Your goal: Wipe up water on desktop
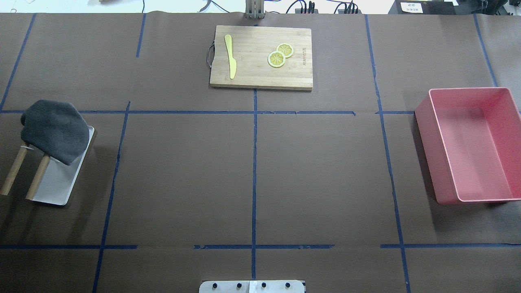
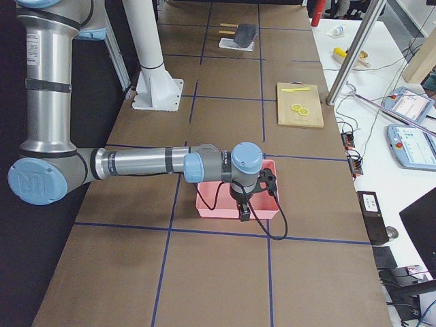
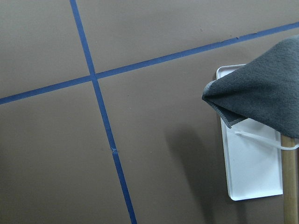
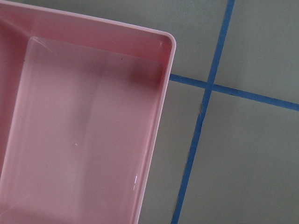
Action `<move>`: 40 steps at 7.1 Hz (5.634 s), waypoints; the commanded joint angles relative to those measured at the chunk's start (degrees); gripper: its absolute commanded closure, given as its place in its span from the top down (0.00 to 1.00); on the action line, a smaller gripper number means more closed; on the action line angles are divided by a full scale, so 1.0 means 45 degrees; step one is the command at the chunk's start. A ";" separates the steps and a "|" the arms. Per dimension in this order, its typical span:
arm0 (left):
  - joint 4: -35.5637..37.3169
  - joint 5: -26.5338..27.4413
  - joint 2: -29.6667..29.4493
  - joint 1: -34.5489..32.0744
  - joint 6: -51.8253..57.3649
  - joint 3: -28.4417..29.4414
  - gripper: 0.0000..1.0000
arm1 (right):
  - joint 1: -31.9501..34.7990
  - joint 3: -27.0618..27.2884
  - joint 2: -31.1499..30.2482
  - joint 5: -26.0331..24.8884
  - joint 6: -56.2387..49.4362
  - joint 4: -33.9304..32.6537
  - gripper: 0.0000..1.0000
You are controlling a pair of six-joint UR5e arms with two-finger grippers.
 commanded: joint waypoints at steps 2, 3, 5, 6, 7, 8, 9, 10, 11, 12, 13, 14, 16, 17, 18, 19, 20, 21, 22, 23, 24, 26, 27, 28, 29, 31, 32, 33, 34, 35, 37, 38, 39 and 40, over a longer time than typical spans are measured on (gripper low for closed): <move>-0.0002 0.0012 0.0098 0.0000 -0.0019 -0.0034 1.00 | 0.0004 -0.0044 0.0030 -0.0031 -0.0008 -0.0002 1.00; 0.0017 0.0032 0.0117 0.0000 -0.0019 0.0005 1.00 | 0.0004 -0.0044 0.0049 -0.0011 -0.0008 -0.0022 1.00; 0.0017 0.0090 0.0118 0.0000 -0.0039 0.0006 1.00 | 0.0023 0.0072 -0.0146 0.0086 -0.0008 0.0017 1.00; -0.0002 0.0168 0.0059 0.0019 -0.0020 0.0006 1.00 | 0.0023 0.0035 -0.0108 0.0028 -0.0027 0.0075 1.00; -0.0137 0.0168 0.0136 0.0000 0.0039 0.0025 1.00 | 0.0023 -0.0024 -0.0011 -0.0069 -0.0085 0.0095 1.00; -0.0177 0.0052 0.0156 0.0000 -0.0058 -0.0052 1.00 | 0.0023 -0.0044 0.0106 -0.0050 -0.0066 0.0095 1.00; -0.0178 0.0032 0.0214 0.0000 -0.0716 -0.0072 1.00 | 0.0023 -0.0025 -0.0009 -0.0031 -0.0028 0.0095 1.00; -0.0294 0.0032 0.0041 0.0077 -0.1941 -0.0034 1.00 | 0.0023 -0.0024 -0.0048 0.0008 -0.0027 0.0095 1.00; -0.0856 0.0032 -0.0367 0.0716 -0.3152 -0.0014 1.00 | 0.0023 -0.0044 -0.0107 0.0028 -0.0046 0.0095 1.00; -0.1035 0.0032 -0.0738 0.1457 -0.3995 -0.0033 1.00 | 0.0023 -0.0005 -0.0069 0.0047 -0.0027 0.0095 1.00; -0.1385 0.0090 -0.1187 0.2006 -0.4352 0.0044 1.00 | 0.0023 0.0092 -0.0068 0.0105 -0.0008 0.0095 1.00; -0.1447 0.0090 -0.1984 0.2418 -0.5419 0.0509 1.00 | 0.0004 0.0035 -0.0088 0.0106 -0.0104 0.0095 1.00; -0.1660 0.0051 -0.3102 0.3259 -0.5976 0.1524 0.97 | 0.0004 0.0053 -0.0088 0.0086 -0.0027 0.0095 1.00; -0.2320 0.0071 -0.3299 0.3706 -0.6034 0.2167 0.95 | 0.0004 0.0015 -0.0107 0.0086 -0.0008 0.0095 1.00; -0.2790 0.0090 -0.3301 0.3982 -0.6035 0.2715 0.93 | 0.0004 0.0015 -0.0088 0.0086 0.0012 0.0095 1.00; -0.2853 0.0052 -0.3320 0.3984 -0.6170 0.2701 0.90 | 0.0004 0.0015 -0.0088 0.0106 0.0031 0.0076 1.00; -0.2873 0.0051 -0.3359 0.4100 -0.6462 0.2681 0.85 | 0.0004 0.0015 -0.0088 0.0106 0.0031 0.0076 1.00; -0.2873 0.0071 -0.3359 0.4218 -0.6465 0.2720 0.76 | -0.0016 -0.0005 -0.0088 0.0106 0.0031 0.0076 1.00; -0.2873 0.0071 -0.3379 0.4219 -0.6484 0.2701 0.53 | -0.0016 -0.0005 -0.0088 0.0125 0.0031 0.0076 1.00; -0.2854 0.0071 -0.3456 0.4219 -0.6484 0.2681 0.30 | -0.0035 -0.0024 -0.0088 0.0126 0.0031 0.0076 1.00; -0.2854 0.0071 -0.3476 0.4219 -0.6504 0.2681 0.13 | -0.0035 -0.0024 -0.0088 0.0126 0.0031 0.0076 1.00; -0.2854 0.0071 -0.3535 0.4219 -0.6543 0.2583 0.00 | -0.0055 -0.0044 -0.0088 0.0126 0.0031 0.0056 1.00; -0.2854 0.0071 -0.3555 0.4219 -0.6717 0.2526 0.00 | -0.0074 -0.0199 -0.0068 0.0126 0.0012 0.0075 1.00; -0.2796 0.0051 -0.3787 0.4199 -0.7047 0.2216 0.00 | -0.0074 -0.0220 -0.0049 0.0126 0.0031 0.0076 1.00; -0.2698 0.0032 -0.3982 0.4219 -0.7959 0.1516 0.00 | -0.0074 -0.0200 -0.0010 0.0145 0.0031 0.0076 1.00; -0.2755 -0.0413 -0.5129 0.4257 -1.0861 0.0944 0.00 | -0.0307 -0.0142 0.0107 0.0379 0.0051 0.0095 1.00; -0.2775 -0.0456 -0.5891 0.4954 -1.2503 0.0750 0.00 | -0.0521 -0.0006 0.0185 0.0399 0.0051 0.0115 1.00; -0.2776 -0.0360 -0.6807 0.6044 -1.3969 0.0767 0.00 | -0.0794 0.0188 0.0302 0.0438 0.0070 0.0134 1.00; -0.2795 0.0395 -0.7783 0.7118 -1.5512 0.0941 0.00 | -0.1087 0.0210 0.0438 0.0419 0.0109 0.0656 1.00; -0.2795 0.1370 -0.8682 0.8212 -1.6977 0.1040 0.00 | -0.1187 0.0191 0.0459 0.0419 0.0419 0.1184 1.00; -0.2815 0.1964 -0.9528 0.8963 -1.8024 0.1196 0.00 | -0.1925 0.0210 0.0479 0.0419 0.2888 0.3130 1.00; -0.2834 0.1965 -0.9744 0.8984 -1.8182 0.1255 0.00 | -0.2645 0.0229 0.0556 0.0419 0.4739 0.4553 1.00; -0.2834 0.2023 -1.0365 0.9100 -1.8532 0.1662 0.00 | -0.3426 0.0249 0.0827 0.0380 0.7001 0.6153 1.00; -0.3008 0.2043 -1.0758 0.9140 -1.9057 0.1994 0.00 | -0.4130 0.0249 0.1333 0.0302 0.9112 0.7349 1.00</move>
